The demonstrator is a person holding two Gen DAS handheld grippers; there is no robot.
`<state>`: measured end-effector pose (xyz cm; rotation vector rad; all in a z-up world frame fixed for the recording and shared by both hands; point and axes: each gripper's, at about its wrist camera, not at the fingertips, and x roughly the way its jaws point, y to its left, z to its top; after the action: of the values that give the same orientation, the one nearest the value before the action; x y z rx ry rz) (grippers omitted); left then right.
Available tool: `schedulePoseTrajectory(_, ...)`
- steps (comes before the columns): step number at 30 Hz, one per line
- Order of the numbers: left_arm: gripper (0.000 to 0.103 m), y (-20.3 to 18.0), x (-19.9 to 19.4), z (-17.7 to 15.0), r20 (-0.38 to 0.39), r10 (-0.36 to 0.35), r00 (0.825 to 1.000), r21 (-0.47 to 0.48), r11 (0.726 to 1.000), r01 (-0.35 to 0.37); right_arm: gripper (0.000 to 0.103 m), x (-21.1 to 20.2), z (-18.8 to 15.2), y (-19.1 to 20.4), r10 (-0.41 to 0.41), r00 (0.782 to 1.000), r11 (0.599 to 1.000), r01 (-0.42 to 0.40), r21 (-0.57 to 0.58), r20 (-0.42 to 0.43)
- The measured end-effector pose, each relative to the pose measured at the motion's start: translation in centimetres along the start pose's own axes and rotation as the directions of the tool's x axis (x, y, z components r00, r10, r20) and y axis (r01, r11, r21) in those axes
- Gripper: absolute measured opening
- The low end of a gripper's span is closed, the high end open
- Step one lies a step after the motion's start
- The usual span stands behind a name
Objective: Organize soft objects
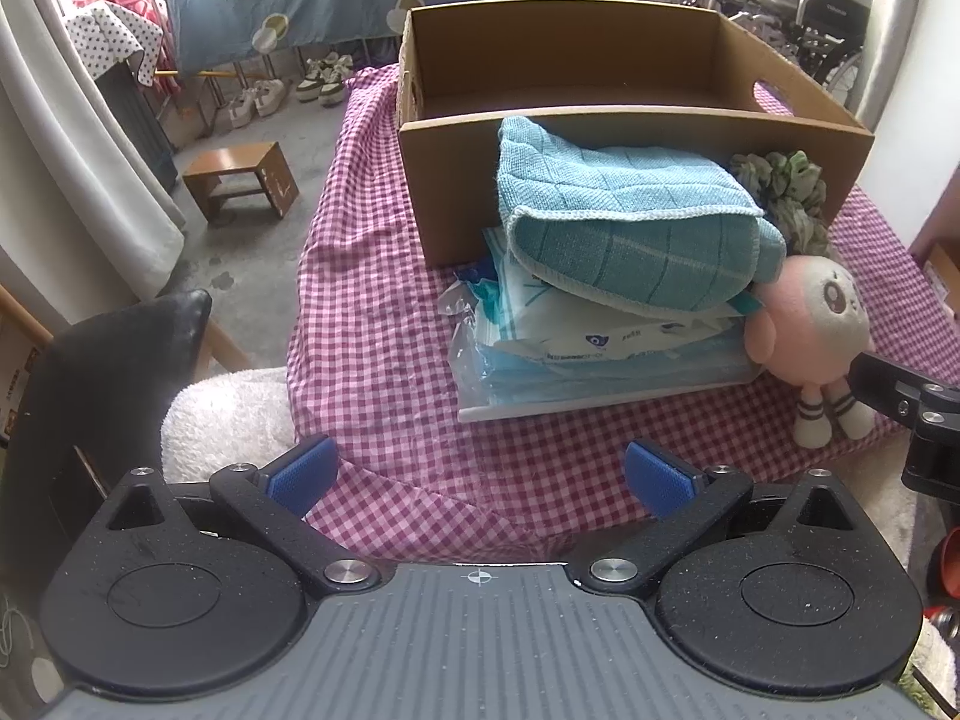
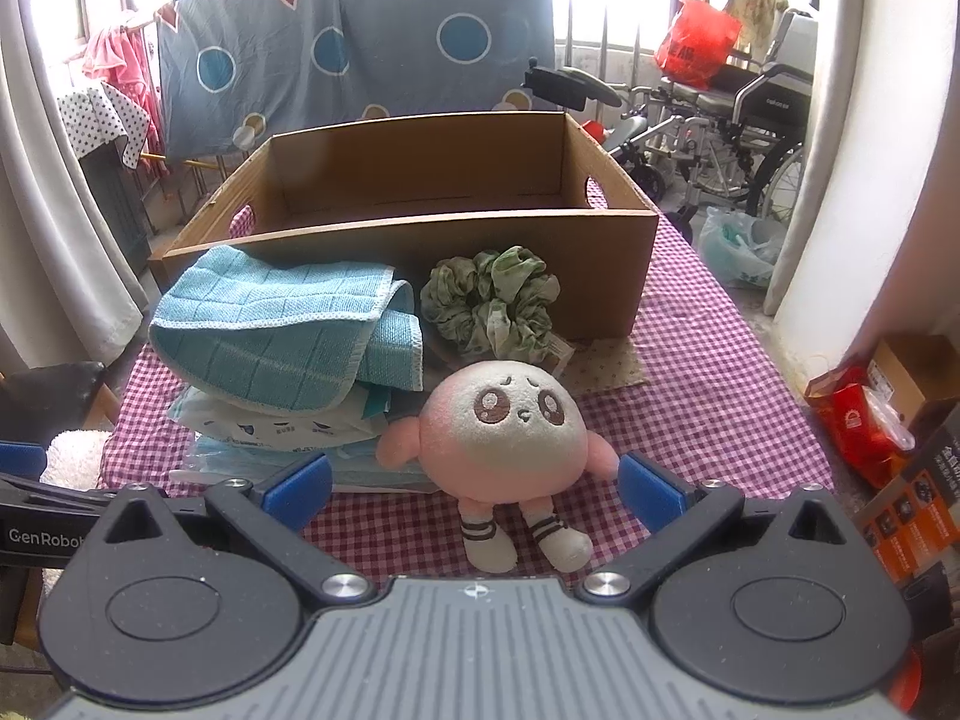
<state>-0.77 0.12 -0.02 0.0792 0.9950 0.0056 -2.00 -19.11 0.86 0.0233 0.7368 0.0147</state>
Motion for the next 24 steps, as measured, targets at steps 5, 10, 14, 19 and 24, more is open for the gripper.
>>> schedulePoseTrajectory(5, 0.102, -0.17, -0.11, 0.06, 0.002, 0.002, 1.000, 0.006, 1.000, -0.002, 0.103, 0.12, -0.01, -0.07, -0.003, 1.000, 1.000, 0.003, -0.001, -0.007)
schedulePoseTrajectory(10, 0.102, -0.16, -0.13, 0.05, 0.002, 0.002, 1.000, 0.007, 1.000, -0.002, 0.103, 0.10, -0.01, -0.03, -0.004, 1.000, 1.000, 0.004, -0.004, -0.009)
schedulePoseTrajectory(14, 0.102, -0.15, -0.15, 0.06, 0.003, 0.004, 1.000, 0.005, 1.000, -0.004, 0.103, 0.10, -0.02, 0.04, -0.004, 1.000, 1.000, 0.004, -0.006, -0.009)
schedulePoseTrajectory(19, 0.102, -0.07, -0.13, 0.03, 0.001, 0.004, 1.000, 0.006, 1.000, -0.004, 0.103, 0.13, -0.01, 0.05, -0.004, 1.000, 1.000, 0.004, -0.005, -0.012)
schedulePoseTrajectory(24, 0.102, -0.05, -0.12, 0.01, 0.000, 0.005, 1.000, 0.007, 1.000, -0.005, 0.103, 0.14, -0.02, 0.05, -0.004, 1.000, 1.000, 0.004, -0.004, -0.012)
